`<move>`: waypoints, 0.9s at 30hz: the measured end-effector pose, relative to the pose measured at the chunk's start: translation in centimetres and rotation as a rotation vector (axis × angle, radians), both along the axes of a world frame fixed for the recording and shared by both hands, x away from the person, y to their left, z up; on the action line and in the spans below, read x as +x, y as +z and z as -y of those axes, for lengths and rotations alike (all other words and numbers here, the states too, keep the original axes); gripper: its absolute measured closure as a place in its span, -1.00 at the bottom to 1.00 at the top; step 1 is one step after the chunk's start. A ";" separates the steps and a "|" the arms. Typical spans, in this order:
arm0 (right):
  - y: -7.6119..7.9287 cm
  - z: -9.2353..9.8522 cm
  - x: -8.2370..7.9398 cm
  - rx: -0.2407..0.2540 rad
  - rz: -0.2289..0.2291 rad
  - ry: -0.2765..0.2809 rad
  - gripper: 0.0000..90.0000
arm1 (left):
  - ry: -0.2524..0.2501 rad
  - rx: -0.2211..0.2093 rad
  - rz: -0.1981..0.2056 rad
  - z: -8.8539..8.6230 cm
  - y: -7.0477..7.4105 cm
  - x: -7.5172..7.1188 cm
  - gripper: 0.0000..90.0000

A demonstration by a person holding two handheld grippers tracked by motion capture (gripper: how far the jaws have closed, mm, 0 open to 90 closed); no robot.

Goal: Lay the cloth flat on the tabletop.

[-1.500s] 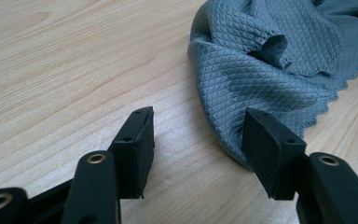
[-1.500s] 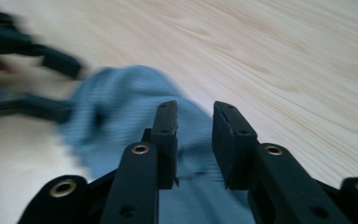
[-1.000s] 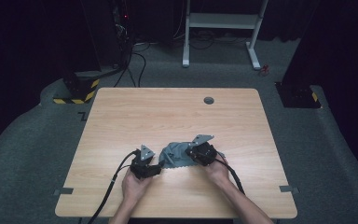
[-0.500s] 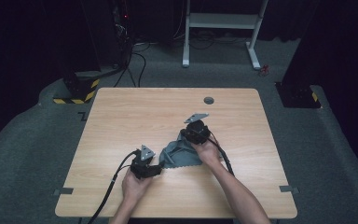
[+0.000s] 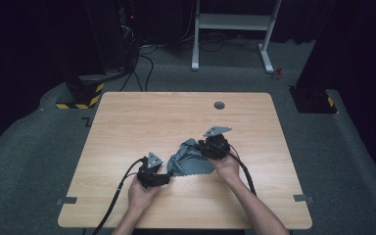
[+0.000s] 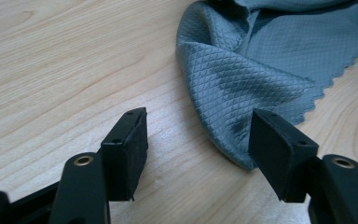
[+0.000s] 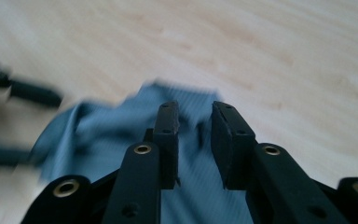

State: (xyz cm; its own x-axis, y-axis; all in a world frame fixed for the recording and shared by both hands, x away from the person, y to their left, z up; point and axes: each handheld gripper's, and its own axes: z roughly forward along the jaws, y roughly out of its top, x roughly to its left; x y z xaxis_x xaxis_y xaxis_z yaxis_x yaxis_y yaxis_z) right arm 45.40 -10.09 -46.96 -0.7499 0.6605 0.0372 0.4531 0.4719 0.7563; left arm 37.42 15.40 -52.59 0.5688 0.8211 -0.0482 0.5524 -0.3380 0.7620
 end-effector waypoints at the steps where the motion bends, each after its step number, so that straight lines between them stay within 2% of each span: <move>1: -0.2 0.4 -0.5 0.001 -0.006 0.004 0.65 | -0.005 -0.011 0.001 0.0 0.1 0.0 -0.14; 3: -1.1 1.4 -1.9 -0.006 -0.026 0.021 0.66 | -0.005 -0.041 0.004 0.1 0.6 -0.1 -0.13; 6: -2.6 2.2 -3.6 -0.037 -0.038 0.020 0.65 | -0.008 -0.065 0.025 0.3 1.9 0.0 -0.12; 7: -3.1 2.4 -3.9 -0.045 -0.033 0.019 0.62 | -0.004 -0.074 0.018 0.5 2.3 0.2 -0.10; 8: -3.7 2.6 -4.4 -0.042 -0.034 0.004 0.50 | -0.006 -0.069 0.018 0.7 2.6 0.4 -0.08; 10: -3.9 2.6 -4.5 -0.037 -0.034 -0.004 0.48 | -0.015 -0.044 0.026 1.0 3.1 0.9 -0.07; 11: -4.0 2.7 -4.5 -0.026 -0.043 -0.014 0.47 | -0.010 -0.051 0.014 1.3 3.2 1.1 -0.05; 12: -4.1 2.7 -4.5 -0.027 -0.041 -0.016 0.47 | -0.017 -0.031 0.016 1.4 3.3 1.4 -0.04; 14: -4.4 2.6 -4.5 -0.039 -0.041 -0.017 0.48 | -0.020 -0.026 0.004 1.8 3.3 2.1 0.01; 19: -4.7 2.3 -4.5 -0.064 -0.039 0.001 0.69 | -0.008 -0.043 -0.028 2.5 3.0 3.2 0.16; 22: -4.7 2.3 -4.6 -0.082 -0.027 0.027 0.86 | 0.000 -0.032 -0.031 2.8 2.7 3.7 0.25; 24: -4.7 2.2 -4.7 -0.090 -0.018 0.040 0.93 | -0.013 -0.024 -0.029 2.9 2.7 3.9 0.34; 27: -4.7 2.1 -4.8 -0.095 -0.015 0.044 0.95 | -0.023 -0.029 -0.033 3.0 2.7 4.1 0.62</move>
State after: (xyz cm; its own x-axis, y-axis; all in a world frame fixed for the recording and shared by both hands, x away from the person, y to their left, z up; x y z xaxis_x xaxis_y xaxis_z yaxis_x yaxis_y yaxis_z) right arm 40.64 -12.23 -51.62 -0.7779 0.6282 -0.0122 0.4417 0.5606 0.7004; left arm 41.51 12.39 -49.93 0.5853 0.8056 -0.0911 0.5698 -0.3288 0.7531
